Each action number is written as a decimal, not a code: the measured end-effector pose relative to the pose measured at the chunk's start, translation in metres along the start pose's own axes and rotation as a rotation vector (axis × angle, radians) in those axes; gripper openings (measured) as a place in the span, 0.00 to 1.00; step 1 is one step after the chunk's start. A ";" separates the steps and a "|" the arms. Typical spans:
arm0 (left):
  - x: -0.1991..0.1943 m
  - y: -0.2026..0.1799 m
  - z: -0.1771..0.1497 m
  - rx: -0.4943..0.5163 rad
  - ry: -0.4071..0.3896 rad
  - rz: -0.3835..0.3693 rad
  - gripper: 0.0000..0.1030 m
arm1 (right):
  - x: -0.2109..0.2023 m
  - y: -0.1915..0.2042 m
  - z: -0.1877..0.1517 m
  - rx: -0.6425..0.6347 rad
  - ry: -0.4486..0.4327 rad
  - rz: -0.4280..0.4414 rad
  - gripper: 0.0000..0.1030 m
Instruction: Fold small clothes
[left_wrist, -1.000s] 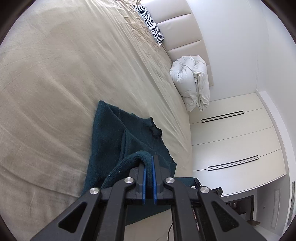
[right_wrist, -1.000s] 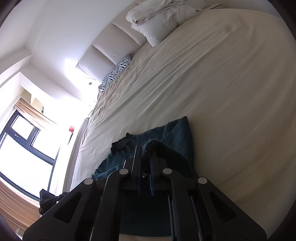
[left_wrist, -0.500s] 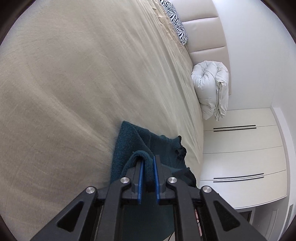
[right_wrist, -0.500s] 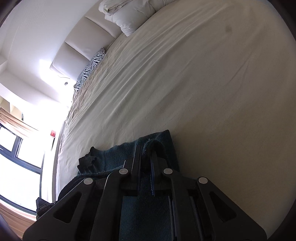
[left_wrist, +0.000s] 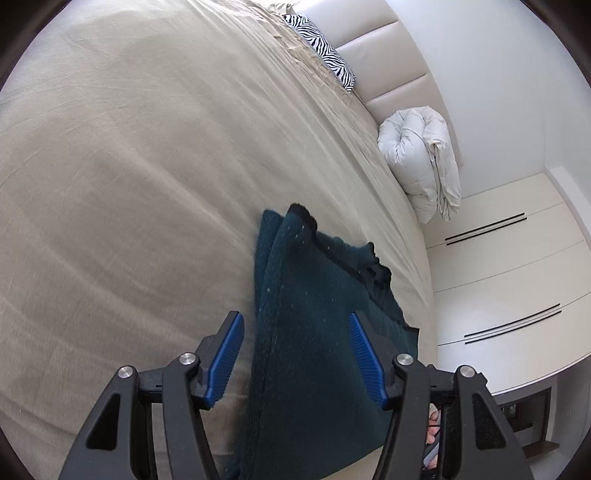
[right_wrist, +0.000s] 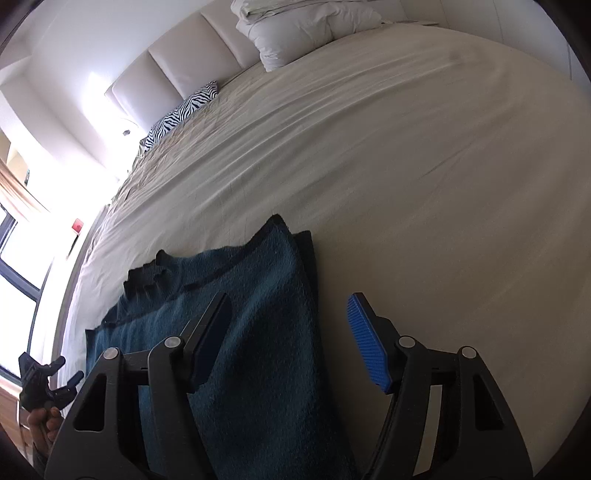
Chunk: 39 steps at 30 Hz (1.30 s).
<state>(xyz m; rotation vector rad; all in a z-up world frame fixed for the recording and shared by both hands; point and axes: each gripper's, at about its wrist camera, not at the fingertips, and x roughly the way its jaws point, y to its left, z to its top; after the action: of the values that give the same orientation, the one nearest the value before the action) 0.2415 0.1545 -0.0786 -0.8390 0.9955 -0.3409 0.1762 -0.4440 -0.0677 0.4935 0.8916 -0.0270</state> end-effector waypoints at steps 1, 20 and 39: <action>0.000 -0.004 -0.010 0.024 0.004 0.012 0.59 | -0.005 0.003 -0.009 -0.037 0.010 -0.021 0.54; -0.003 -0.013 -0.081 0.233 -0.003 0.211 0.21 | -0.064 -0.009 -0.104 -0.184 0.039 -0.141 0.12; 0.001 -0.021 -0.085 0.275 -0.018 0.260 0.12 | -0.073 -0.024 -0.114 -0.109 0.031 -0.118 0.04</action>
<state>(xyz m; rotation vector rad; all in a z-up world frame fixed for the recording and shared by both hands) 0.1724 0.1013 -0.0864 -0.4567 1.0007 -0.2389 0.0407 -0.4302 -0.0822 0.3398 0.9466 -0.0781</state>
